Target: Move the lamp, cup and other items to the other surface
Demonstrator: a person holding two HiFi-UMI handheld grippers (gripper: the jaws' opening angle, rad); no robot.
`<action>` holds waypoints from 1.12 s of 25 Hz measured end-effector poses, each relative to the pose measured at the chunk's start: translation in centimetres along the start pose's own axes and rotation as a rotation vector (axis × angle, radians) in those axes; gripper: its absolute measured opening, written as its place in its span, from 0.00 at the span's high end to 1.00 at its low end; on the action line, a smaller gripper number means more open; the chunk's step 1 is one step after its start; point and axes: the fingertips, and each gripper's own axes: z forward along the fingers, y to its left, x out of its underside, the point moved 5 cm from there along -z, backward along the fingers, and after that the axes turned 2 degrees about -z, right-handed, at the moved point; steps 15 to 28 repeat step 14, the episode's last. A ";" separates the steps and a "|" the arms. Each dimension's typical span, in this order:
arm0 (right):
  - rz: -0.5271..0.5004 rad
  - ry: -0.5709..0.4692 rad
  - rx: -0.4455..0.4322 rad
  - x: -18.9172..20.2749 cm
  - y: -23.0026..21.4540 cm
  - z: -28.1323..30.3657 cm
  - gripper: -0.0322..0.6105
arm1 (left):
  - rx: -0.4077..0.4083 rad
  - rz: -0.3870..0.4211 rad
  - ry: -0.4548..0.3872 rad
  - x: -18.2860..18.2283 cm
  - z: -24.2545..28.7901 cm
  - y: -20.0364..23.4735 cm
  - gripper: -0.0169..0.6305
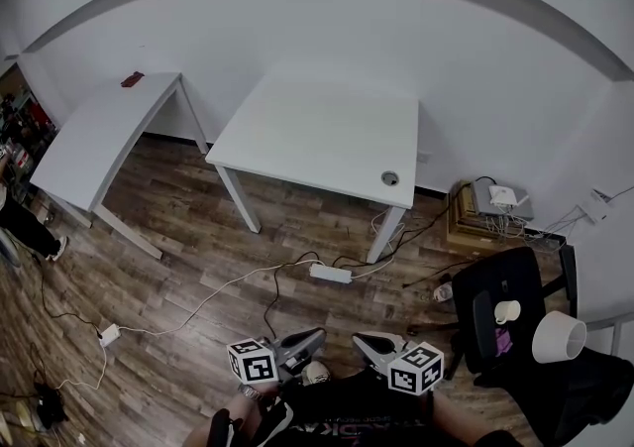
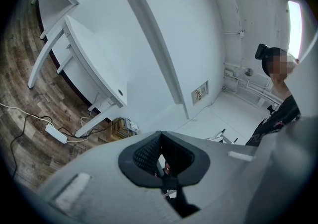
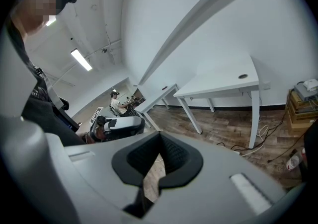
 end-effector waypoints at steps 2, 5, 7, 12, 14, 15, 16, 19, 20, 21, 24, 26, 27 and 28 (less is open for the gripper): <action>-0.001 0.000 0.000 0.1 0.0 -0.2 0.94 | -0.001 0.007 0.008 0.0 0.1 -0.2 0.98; 0.001 -0.006 0.006 0.2 0.0 -0.5 0.94 | -0.007 0.004 0.017 0.0 0.2 -0.4 0.98; 0.006 -0.013 0.014 0.2 -0.1 -0.6 0.94 | -0.003 0.003 0.022 0.1 0.2 -0.5 0.98; 0.001 -0.017 0.016 0.2 -0.1 -0.9 0.94 | 0.013 0.017 0.023 0.3 0.6 -0.6 0.98; -0.003 -0.017 0.013 0.2 -0.1 -1.1 0.94 | 0.010 0.019 0.025 0.2 0.8 -0.9 0.98; -0.003 -0.017 0.013 0.2 -0.1 -1.1 0.94 | 0.010 0.019 0.025 0.2 0.8 -0.9 0.98; -0.003 -0.017 0.013 0.2 -0.1 -1.1 0.94 | 0.010 0.019 0.025 0.2 0.8 -0.9 0.98; -0.003 -0.017 0.013 0.2 -0.1 -1.1 0.94 | 0.010 0.019 0.025 0.2 0.8 -0.9 0.98; -0.003 -0.017 0.013 0.2 -0.1 -1.1 0.94 | 0.010 0.019 0.025 0.2 0.8 -0.9 0.98; -0.003 -0.017 0.013 0.2 -0.1 -1.1 0.94 | 0.010 0.019 0.025 0.2 0.8 -0.9 0.98; -0.003 -0.017 0.013 0.2 -0.1 -1.1 0.94 | 0.010 0.019 0.025 0.2 0.8 -0.9 0.98; -0.003 -0.017 0.013 0.2 -0.1 -1.1 0.94 | 0.010 0.019 0.025 0.2 0.8 -0.9 0.98; -0.003 -0.017 0.013 0.2 -0.1 -1.1 0.94 | 0.010 0.019 0.025 0.2 0.8 -0.9 0.98; -0.003 -0.017 0.013 0.2 -0.1 -1.1 0.94 | 0.010 0.019 0.025 0.2 0.8 -0.9 0.98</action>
